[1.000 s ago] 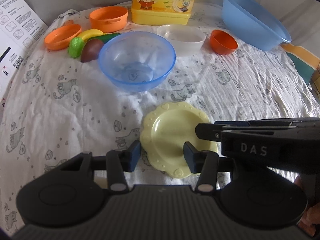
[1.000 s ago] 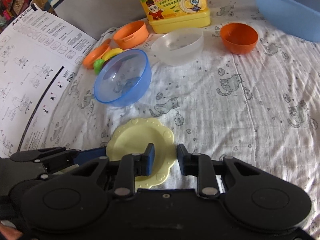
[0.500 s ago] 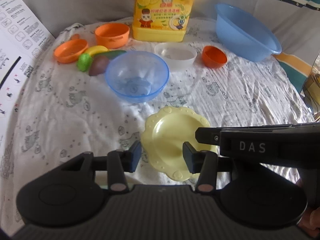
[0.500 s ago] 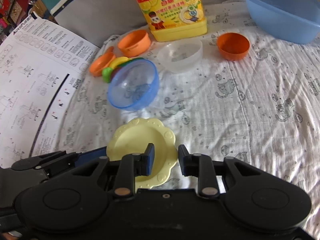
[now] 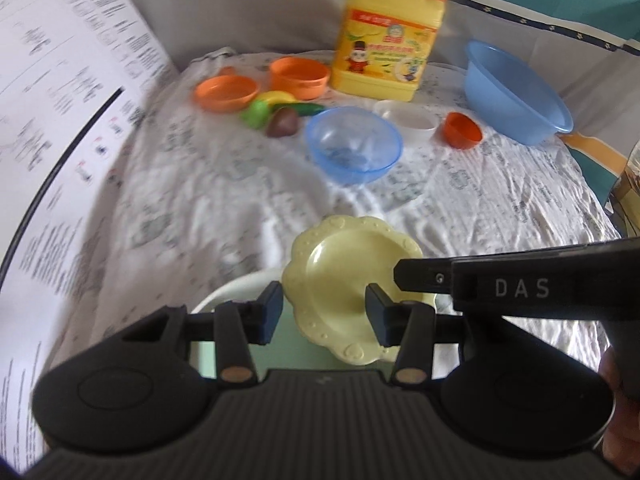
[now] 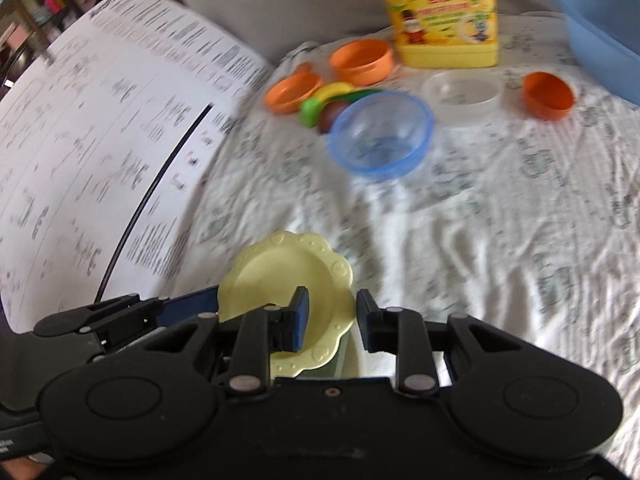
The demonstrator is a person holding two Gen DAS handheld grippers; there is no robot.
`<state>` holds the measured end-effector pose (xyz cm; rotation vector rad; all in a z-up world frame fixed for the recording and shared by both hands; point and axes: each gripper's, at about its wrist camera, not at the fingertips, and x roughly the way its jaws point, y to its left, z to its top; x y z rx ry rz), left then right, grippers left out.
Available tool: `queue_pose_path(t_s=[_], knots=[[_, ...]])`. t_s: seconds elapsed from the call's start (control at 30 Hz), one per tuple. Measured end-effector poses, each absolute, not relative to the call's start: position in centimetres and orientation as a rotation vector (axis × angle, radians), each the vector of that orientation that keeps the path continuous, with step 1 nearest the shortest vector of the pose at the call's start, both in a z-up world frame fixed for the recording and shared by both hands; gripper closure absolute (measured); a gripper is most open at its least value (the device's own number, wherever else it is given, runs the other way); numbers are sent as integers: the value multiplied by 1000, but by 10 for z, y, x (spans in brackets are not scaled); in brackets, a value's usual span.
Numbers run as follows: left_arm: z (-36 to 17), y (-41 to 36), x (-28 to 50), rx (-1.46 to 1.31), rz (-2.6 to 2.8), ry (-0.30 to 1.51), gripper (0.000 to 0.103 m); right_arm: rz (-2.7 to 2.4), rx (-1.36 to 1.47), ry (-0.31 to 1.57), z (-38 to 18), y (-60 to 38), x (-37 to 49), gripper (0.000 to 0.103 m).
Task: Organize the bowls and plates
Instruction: 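Carry the yellow plate with the right gripper and lower it onto the green tray, then open the right gripper to release the yellow plate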
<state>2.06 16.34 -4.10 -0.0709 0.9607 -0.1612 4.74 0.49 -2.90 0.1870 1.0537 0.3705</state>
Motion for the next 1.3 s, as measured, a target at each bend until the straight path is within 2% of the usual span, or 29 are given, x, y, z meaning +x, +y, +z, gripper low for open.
queue_pose_path(t_s=[0.37, 1.0, 1.07, 1.1, 1.13, 1.17, 1.23, 1.27, 1.3], knots=[[-63, 197, -14, -119, -134, 1008, 58, 417, 114, 1134, -47, 44, 25, 77], [-82, 199, -9, -114, -148, 1056, 58, 411, 107, 1191, -68, 49, 27, 75], [-81, 199, -9, -111, -149, 1053, 53, 416, 108, 1192, -68, 49, 28, 75], [-80, 200, -9, -114, -148, 1048, 49, 418, 105, 1186, -67, 49, 28, 70], [-78, 201, -9, -118, -142, 1041, 36, 418, 101, 1176, -65, 48, 28, 61], [-76, 202, -10, -112, -127, 1028, 26, 414, 97, 1162, -62, 48, 27, 57], [-70, 203, -12, -95, -97, 996, 14, 404, 88, 1131, -55, 45, 26, 36], [-66, 205, -13, -95, -87, 980, 8, 396, 86, 1115, -52, 43, 26, 30], [-64, 207, -13, -103, -81, 971, 5, 385, 84, 1100, -49, 40, 25, 19]])
